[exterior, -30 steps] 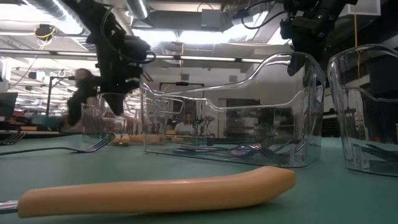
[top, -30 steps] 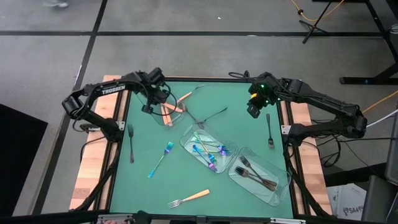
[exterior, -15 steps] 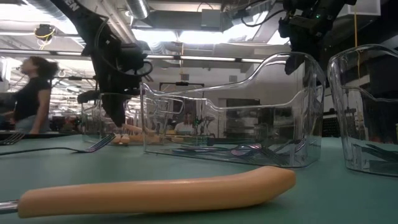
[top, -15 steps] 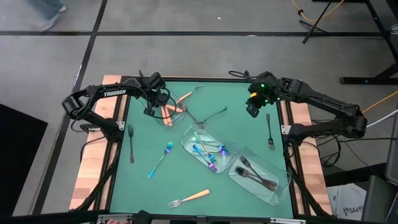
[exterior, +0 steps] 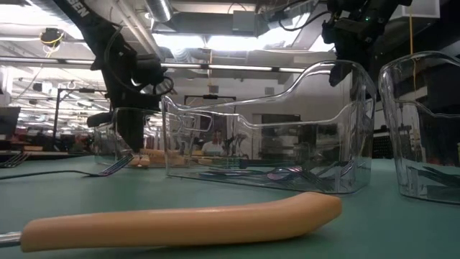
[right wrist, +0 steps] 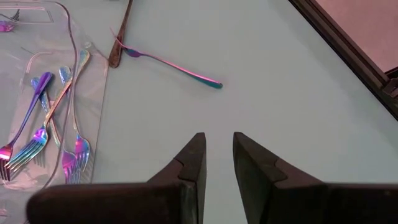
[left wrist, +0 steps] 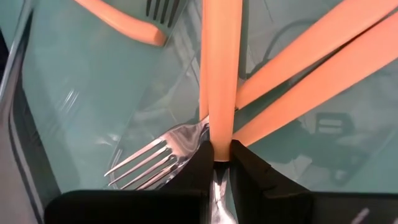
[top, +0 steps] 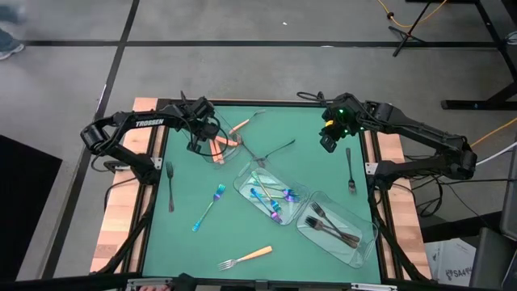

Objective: Sort silverware by color (type)
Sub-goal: Put the yellow fork into the top transparent bin, then put the blue fork into the center transparent bin

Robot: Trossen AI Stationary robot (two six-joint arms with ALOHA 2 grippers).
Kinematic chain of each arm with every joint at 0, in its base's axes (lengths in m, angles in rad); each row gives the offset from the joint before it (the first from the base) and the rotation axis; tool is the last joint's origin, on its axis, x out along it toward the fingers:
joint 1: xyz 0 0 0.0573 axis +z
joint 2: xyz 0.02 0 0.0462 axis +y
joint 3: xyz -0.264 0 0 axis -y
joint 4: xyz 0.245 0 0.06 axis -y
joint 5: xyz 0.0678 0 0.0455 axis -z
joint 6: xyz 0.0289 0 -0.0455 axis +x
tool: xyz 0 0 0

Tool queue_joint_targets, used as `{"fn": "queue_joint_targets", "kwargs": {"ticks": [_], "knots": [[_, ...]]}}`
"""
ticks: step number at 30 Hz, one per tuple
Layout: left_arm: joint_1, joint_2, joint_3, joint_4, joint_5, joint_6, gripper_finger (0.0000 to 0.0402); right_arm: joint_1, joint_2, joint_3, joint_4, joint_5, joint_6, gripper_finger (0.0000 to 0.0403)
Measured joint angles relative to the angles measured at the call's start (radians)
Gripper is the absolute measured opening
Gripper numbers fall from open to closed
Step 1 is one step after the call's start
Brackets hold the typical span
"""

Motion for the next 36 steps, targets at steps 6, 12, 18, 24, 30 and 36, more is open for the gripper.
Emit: {"fn": "queue_joint_targets", "kwargs": {"ticks": [6, 12, 18, 24, 30, 36], "knots": [[0.0, 0.0, 0.0, 0.0, -0.007, -0.007, 0.0047, 0.0, 0.0, 0.0, 0.0, 0.0, 0.0, 0.0069], [0.0, 0.0, 0.0, 0.0, -0.009, -0.008, 0.0071, 0.0, 0.0, 0.0, 0.0, 0.0, 0.0, 0.0069], [0.0, 0.0, 0.0, 0.0, -0.011, -0.009, 0.0074, 0.0, 0.0, 0.0, 0.0, 0.0, 0.0, 0.0069], [-0.001, 0.0, 0.0, -0.003, -0.035, -0.059, 0.0074, 0.0, 0.0, 0.0, 0.0, 0.0, 0.0, 0.0069], [-0.001, 0.0, 0.023, -0.005, -0.044, -0.099, 0.0075, 0.0, 0.0, 0.0, 0.0, 0.0, 0.0, 0.0069], [-0.002, 0.0, 0.111, -0.029, -0.048, -0.189, 0.0075, 0.0, 0.0, 0.0, 0.0, 0.0, 0.0, 0.0069]]}}
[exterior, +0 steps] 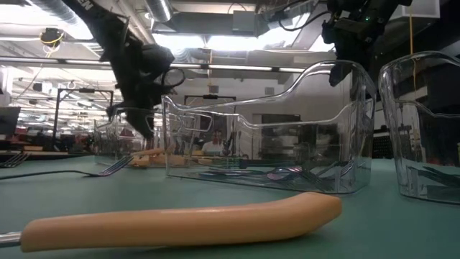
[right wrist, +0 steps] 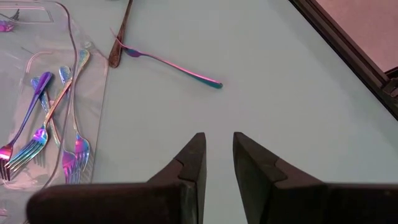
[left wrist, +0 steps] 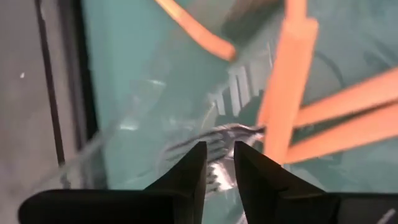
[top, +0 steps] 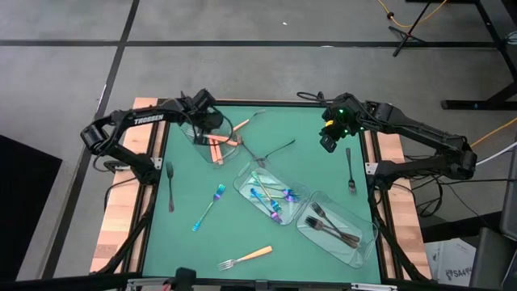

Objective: Sort silverware by color (type)
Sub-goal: Put the blue fork into the center transparent bin

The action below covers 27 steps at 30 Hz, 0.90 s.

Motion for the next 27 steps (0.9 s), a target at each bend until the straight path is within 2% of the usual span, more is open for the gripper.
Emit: {"fn": "queue_joint_targets", "kwargs": {"ticks": [6, 14, 20, 24, 27], "knots": [[-0.036, 0.0, 0.123, -0.1, -0.019, -0.124, 0.0075, 0.0, 0.0, 0.0, 0.0, 0.0, 0.0, 0.0069], [-0.153, 0.0, 0.325, -0.408, -0.14, -0.362, 0.0075, 0.0, 0.0, 0.0, 0.0, 0.0, 0.0, 0.0069], [-0.275, 0.0, 0.431, -0.556, -0.124, -0.747, 0.0075, 0.001, 0.0, 0.0, 0.0, 0.0, 0.0, 0.0069], [-0.379, 0.0, 0.442, -0.603, -0.119, -1.075, 0.0075, 0.001, 0.0, 0.0, 0.0, 0.0, 0.0, 0.0069], [-0.458, 0.0, 0.442, -0.636, -0.073, -1.282, 0.0075, 0.001, 0.0, 0.0, 0.0, 0.0, 0.0, 0.0069]]}}
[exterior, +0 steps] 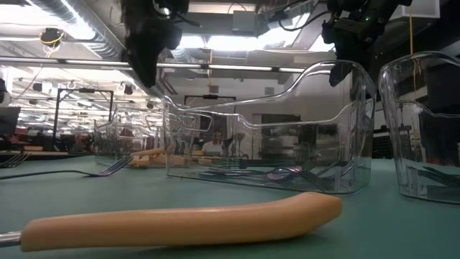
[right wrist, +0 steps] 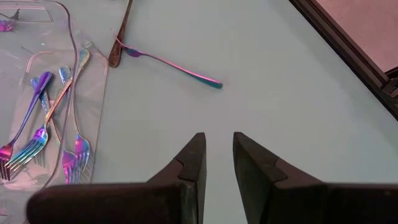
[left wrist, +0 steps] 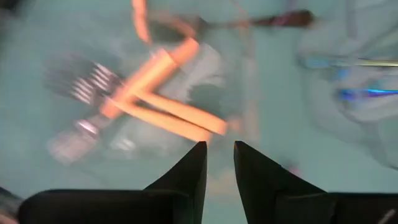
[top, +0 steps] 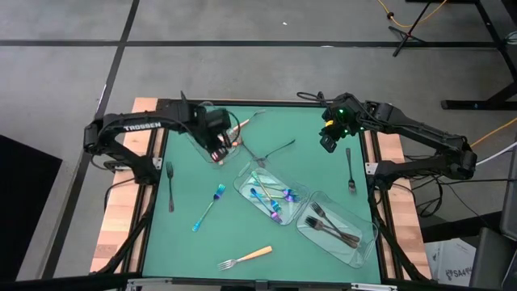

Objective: Sort silverware by color (type)
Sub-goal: Put the blue fork into the center transparent bin

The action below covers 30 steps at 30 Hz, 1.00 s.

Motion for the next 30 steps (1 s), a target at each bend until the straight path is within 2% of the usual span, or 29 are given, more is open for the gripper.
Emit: {"fn": "queue_joint_targets", "kwargs": {"ticks": [7, 12, 19, 26, 30], "knots": [[-0.196, 0.0, 0.0, -0.013, 0.055, -0.327, 0.0075, 0.0, 0.0, 0.0, 0.0, 0.0, -0.01, 0.0069], [-0.324, 0.0, 0.0, -0.013, 0.052, -0.457, 0.0075, 0.0, 0.0, 0.0, 0.0, 0.0, -0.01, 0.0069], [-0.492, 0.008, -0.055, 0.005, -0.023, -0.691, 0.0075, 0.0, 0.0, 0.0, 0.0, 0.0, -0.01, 0.0069], [-0.599, 0.055, -0.178, 0.092, -0.007, -0.832, 0.0075, 0.0, 0.0, 0.0, 0.0, 0.0, -0.022, 0.0069], [-0.629, 0.104, -0.229, 0.198, -0.006, -0.83, 0.0075, 0.0, 0.0, 0.0, 0.0, 0.0, -0.035, 0.0069]]}}
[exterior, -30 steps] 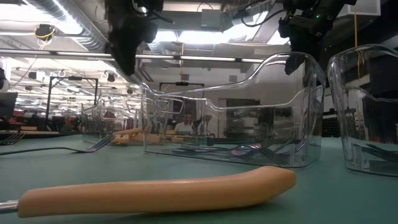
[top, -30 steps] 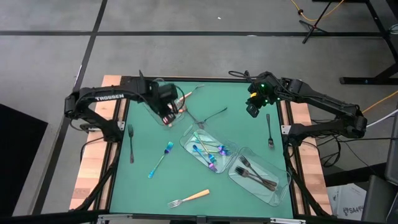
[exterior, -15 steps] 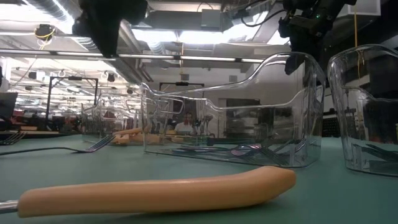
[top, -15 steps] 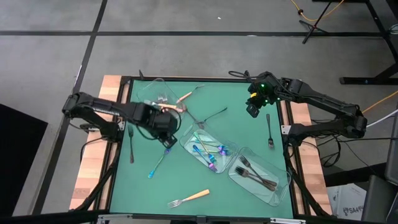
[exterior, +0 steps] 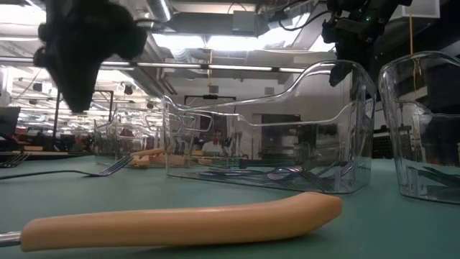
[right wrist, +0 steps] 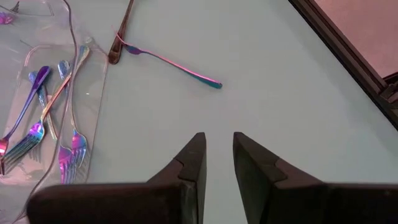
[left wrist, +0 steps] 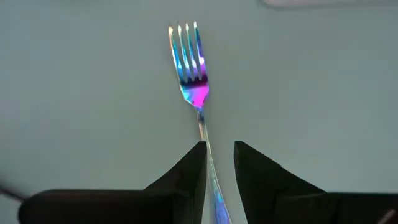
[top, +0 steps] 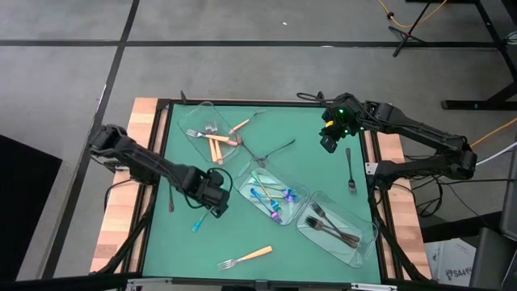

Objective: Sort silverware by color (type)
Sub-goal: Put the blue fork into the center transparent bin

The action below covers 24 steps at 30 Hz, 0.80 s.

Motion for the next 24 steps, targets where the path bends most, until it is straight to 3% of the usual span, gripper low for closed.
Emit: {"fn": "queue_joint_targets", "kwargs": {"ticks": [24], "knots": [[-0.01, 0.192, -0.034, 0.064, -0.008, 0.0, 0.0075, 0.0, 0.0, 0.0, 0.0, 0.0, 0.0, 0.0069]]}}
